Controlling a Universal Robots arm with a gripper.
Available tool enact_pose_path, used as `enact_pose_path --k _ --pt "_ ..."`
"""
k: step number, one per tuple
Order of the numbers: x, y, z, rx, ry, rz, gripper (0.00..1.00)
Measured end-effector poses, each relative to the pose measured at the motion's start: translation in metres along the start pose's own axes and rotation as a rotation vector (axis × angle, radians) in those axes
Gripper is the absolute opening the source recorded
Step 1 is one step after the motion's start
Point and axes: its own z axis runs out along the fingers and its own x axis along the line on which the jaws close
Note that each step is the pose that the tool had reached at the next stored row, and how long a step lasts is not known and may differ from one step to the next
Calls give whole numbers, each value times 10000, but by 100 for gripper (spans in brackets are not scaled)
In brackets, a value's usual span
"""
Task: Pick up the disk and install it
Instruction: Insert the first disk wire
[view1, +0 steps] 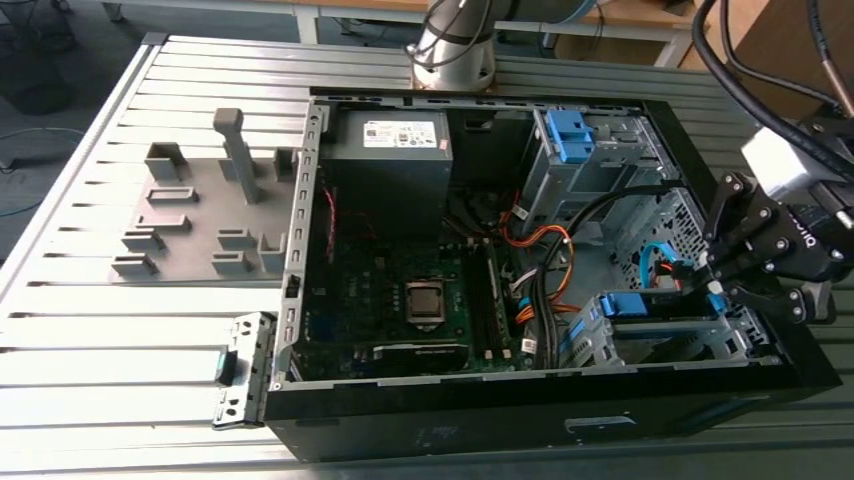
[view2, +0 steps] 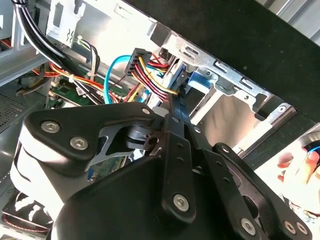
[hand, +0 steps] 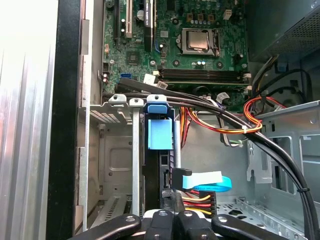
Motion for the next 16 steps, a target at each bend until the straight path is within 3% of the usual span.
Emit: enact_pose_path --k 7,11,16 --pt "5 -17 1 -12 -3 1 11" --pt "-6 -12 -127 -15 -2 2 11" --pt "-25 13 -347 -16 0 2 11"
